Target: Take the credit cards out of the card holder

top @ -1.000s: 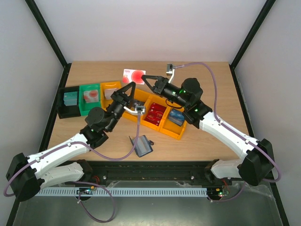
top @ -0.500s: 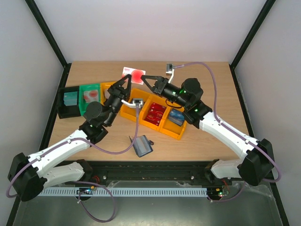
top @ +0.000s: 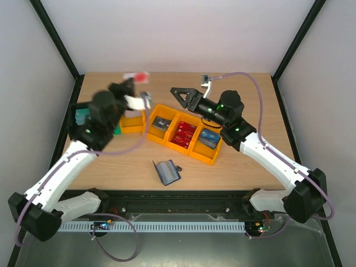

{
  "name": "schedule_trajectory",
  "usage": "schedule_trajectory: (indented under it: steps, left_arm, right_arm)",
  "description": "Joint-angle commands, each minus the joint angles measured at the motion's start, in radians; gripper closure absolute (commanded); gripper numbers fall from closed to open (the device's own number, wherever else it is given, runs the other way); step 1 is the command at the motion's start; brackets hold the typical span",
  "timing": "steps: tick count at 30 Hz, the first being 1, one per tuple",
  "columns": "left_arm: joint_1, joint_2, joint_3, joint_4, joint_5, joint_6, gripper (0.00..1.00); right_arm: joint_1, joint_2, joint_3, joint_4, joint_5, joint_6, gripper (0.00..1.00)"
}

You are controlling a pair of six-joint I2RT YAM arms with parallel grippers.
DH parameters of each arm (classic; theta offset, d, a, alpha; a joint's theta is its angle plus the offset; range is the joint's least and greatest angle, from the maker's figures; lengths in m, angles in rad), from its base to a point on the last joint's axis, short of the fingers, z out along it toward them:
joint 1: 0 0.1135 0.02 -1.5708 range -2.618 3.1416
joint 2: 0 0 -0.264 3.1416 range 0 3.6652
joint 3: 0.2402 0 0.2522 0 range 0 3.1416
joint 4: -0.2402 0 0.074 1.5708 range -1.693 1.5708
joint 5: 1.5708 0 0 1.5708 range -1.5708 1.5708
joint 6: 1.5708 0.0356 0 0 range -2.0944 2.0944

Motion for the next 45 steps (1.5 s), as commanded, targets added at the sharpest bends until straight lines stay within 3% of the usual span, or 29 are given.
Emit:
schedule_trajectory:
  steps: [1,4,7,11,14,20,24,30,45]
  left_arm:
    - [0.346,0.07,0.237,-0.703,0.11,-0.276,0.98]
    - [0.571,0.18,0.345,-0.925,0.204,-0.27,0.98]
    - [0.693,0.263,0.341,-0.981,0.302,-0.238,0.98]
    - [0.698,0.34,0.282,-0.937,0.403,-0.143,0.98]
    - [0.703,0.398,0.237,-0.831,0.46,-0.084,0.98]
    - [0.729,0.61,0.313,-0.76,0.435,0.062,0.98]
    - [0.74,0.638,0.231,-0.611,0.413,0.139,0.98]
    - [0.77,0.704,0.272,-0.532,0.443,0.118,0.98]
    - [0.75,0.79,0.235,-0.384,0.261,0.126,0.98]
  right_arm:
    - [-0.058,-0.057,0.022,-0.084,-0.003,-0.122,0.3]
    - [-0.09,-0.05,0.022,-0.095,-0.048,-0.143,0.23]
    - [-0.122,-0.034,0.027,-0.092,-0.104,-0.15,0.16]
    - [-0.137,-0.023,0.052,-0.155,-0.129,-0.198,0.07]
    - [-0.137,-0.035,0.054,-0.212,-0.091,-0.232,0.06]
    - [-0.137,-0.035,0.061,-0.239,-0.054,-0.236,0.05]
    - [-0.138,-0.036,0.072,-0.253,-0.011,-0.247,0.05]
    - [-0.139,0.002,0.128,-0.312,-0.013,-0.272,0.05]
    - [-0.138,0.064,0.147,-0.283,-0.035,-0.256,0.06]
